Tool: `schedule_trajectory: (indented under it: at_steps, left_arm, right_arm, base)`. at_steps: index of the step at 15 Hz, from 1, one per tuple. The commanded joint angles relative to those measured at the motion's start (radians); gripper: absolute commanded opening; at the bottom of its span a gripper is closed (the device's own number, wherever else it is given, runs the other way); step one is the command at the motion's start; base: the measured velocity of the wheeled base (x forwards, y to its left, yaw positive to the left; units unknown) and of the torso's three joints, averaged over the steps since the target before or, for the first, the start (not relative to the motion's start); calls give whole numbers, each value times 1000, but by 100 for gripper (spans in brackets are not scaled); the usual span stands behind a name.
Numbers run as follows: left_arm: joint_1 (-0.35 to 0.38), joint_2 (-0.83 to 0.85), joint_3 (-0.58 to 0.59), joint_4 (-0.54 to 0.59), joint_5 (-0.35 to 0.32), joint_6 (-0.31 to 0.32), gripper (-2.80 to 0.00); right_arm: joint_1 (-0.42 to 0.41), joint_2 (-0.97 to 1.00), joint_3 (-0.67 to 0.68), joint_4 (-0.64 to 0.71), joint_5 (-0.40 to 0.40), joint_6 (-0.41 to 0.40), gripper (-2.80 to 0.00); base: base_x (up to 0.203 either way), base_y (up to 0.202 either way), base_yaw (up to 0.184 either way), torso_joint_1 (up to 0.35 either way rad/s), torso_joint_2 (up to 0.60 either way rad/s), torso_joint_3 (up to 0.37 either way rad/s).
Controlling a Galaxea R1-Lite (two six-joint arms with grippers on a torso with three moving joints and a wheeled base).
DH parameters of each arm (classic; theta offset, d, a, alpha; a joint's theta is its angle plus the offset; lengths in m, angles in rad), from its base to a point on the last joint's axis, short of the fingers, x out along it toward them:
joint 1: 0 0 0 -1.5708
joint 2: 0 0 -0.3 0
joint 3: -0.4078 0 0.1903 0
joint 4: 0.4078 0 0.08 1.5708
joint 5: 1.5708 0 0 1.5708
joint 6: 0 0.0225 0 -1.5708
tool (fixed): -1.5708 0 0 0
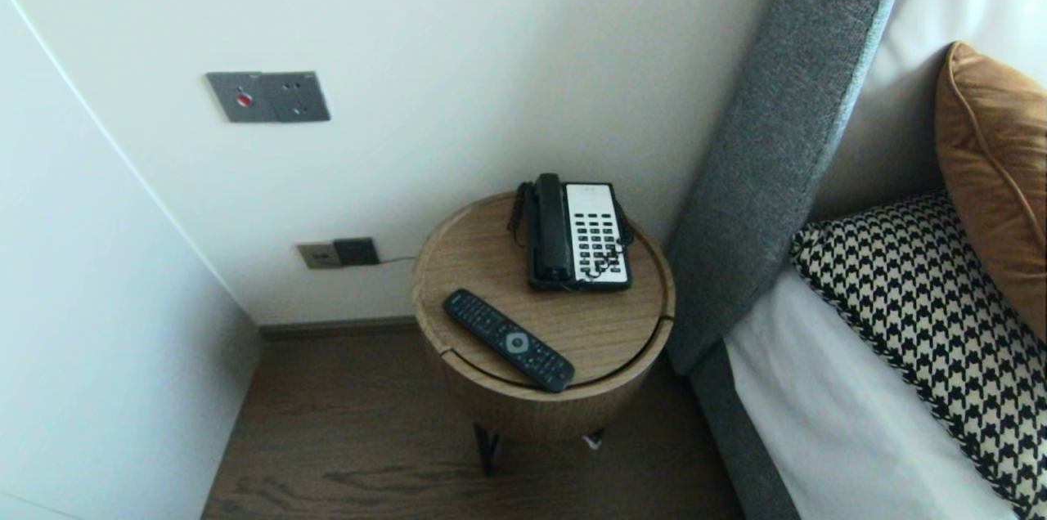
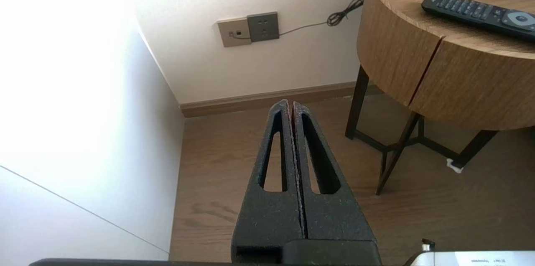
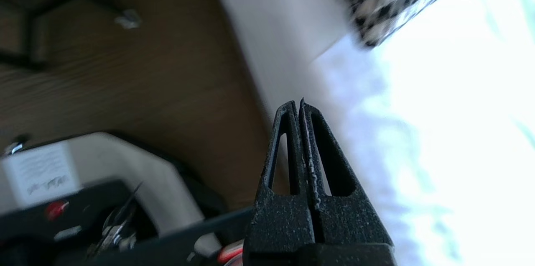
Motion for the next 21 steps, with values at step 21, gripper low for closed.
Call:
schedule_trajectory:
  at_steps: [21]
  left_arm:
    - [1, -1, 0, 0, -1, 1, -280]
  right_arm:
    - [302, -341, 208, -101, 106, -70, -280]
  base:
    - [0, 0, 0, 0, 0, 0]
